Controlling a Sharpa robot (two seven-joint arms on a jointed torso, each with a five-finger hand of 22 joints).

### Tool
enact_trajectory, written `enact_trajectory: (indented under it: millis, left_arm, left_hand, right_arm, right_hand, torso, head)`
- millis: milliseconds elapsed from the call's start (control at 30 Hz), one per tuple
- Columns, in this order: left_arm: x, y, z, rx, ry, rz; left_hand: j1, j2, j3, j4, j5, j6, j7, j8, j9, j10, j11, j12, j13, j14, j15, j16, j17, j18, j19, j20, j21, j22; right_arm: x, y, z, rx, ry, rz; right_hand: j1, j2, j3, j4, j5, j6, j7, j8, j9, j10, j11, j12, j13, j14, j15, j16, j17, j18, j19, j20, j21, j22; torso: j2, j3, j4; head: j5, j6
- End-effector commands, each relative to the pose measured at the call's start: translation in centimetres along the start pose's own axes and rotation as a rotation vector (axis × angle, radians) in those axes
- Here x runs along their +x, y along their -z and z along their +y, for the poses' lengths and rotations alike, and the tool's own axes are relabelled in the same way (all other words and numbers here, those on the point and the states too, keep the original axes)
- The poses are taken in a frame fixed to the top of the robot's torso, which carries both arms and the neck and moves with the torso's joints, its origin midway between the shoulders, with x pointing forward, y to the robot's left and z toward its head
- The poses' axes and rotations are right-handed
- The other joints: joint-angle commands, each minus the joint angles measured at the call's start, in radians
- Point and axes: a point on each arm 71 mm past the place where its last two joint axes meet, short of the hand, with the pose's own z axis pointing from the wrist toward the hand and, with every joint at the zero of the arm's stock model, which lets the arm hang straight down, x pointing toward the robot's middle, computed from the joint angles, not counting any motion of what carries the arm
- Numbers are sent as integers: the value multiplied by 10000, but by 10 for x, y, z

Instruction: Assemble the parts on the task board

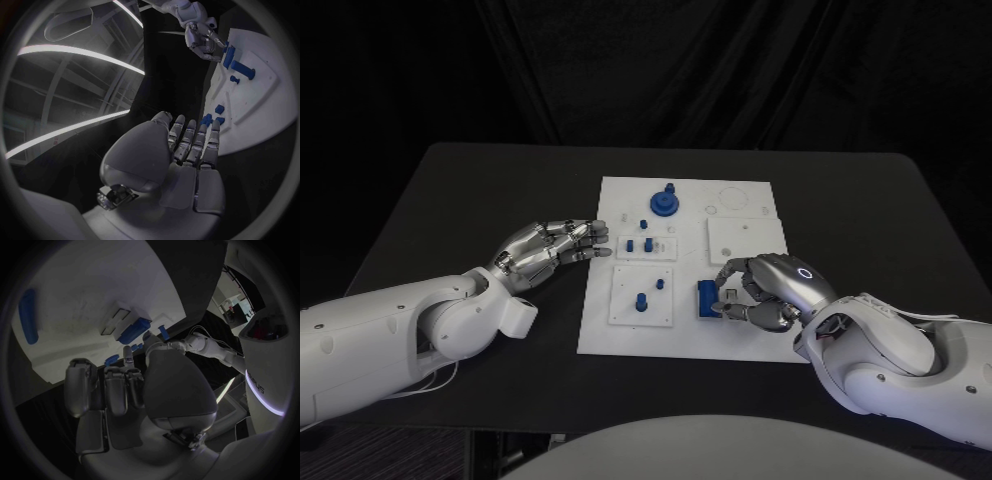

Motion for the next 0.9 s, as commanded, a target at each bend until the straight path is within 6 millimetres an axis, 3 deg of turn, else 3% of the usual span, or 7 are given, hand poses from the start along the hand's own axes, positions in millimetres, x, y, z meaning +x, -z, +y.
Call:
enact_trajectory:
  millis: [33, 200, 500, 700, 900]
  left_arm:
    - [3, 0, 0, 81, 69, 217]
    - [2, 0, 0, 90, 67, 213]
    - [2, -1, 1, 91, 72, 223]
    - [3, -1, 1, 88, 78, 233]
    - [3, -1, 1, 89, 84, 239]
  left_hand:
    - [-30, -48, 44, 9, 64, -55, 414, -29, -8, -7, 72, 35, 7, -9, 79, 61, 16, -183, -40, 9, 4, -15]
    - [-30, -48, 44, 9, 64, -55, 414, -29, -8, -7, 72, 35, 7, -9, 79, 61, 16, -183, -40, 9, 4, -15]
    - [-30, -48, 44, 9, 64, -55, 414, -29, -8, -7, 72, 35, 7, -9, 79, 61, 16, -183, -40, 9, 4, -15]
    - [-26, -44, 68, 4, 68, -71, 416, -31, -10, -12, 73, 32, 6, -7, 81, 69, 17, -186, -40, 7, 4, -17]
    - [-26, -44, 68, 4, 68, -71, 416, -31, -10, -12, 73, 32, 6, -7, 81, 69, 17, -186, -40, 7, 4, -17]
  right_arm:
    - [2, -1, -1, 98, 151, 132]
    - [3, -3, -1, 86, 262, 116]
    - [3, -4, -1, 78, 510, 22]
    - [3, -4, 0, 30, 628, -76]
    - [1, -4, 2, -132, 609, -229]
  right_hand:
    - [220, -62, -106, 18, -266, -44, -46, 279, 160, 1043, 12, 27, 2632, 1032, 35, 25, 2635, -59, 345, 59, -53, 2090]
    - [330, -124, -187, 44, -643, -134, -99, 828, 489, 1043, -27, 27, 2632, 1032, 6, 25, 2635, -53, 334, 29, -72, 2083]
    - [498, -185, -204, 37, -864, -229, -140, 1375, 835, 1043, -54, 27, 2632, 1032, -17, 25, 2635, -55, 336, 8, -64, 2085]
    - [619, -204, -174, 31, -905, -293, -152, 1542, 947, 1043, -67, 27, 2632, 1032, -29, 25, 2635, -55, 336, -2, -64, 2085]
    - [529, -432, 406, 62, -958, -373, -203, 1941, 1226, 1043, -118, 27, 2632, 1032, -82, 25, 2635, -55, 323, -65, -69, 2082]
  torso:
    - [-9, -9, 18]
    - [-11, -5, -5]
    - [-6, -3, 2]
    - [0, 2, 6]
    - [3, 5, -10]
  head:
    - [-18, 1]
    - [5, 1]
    - [5, 1]
    - [1, 1]
    - [10, 1]
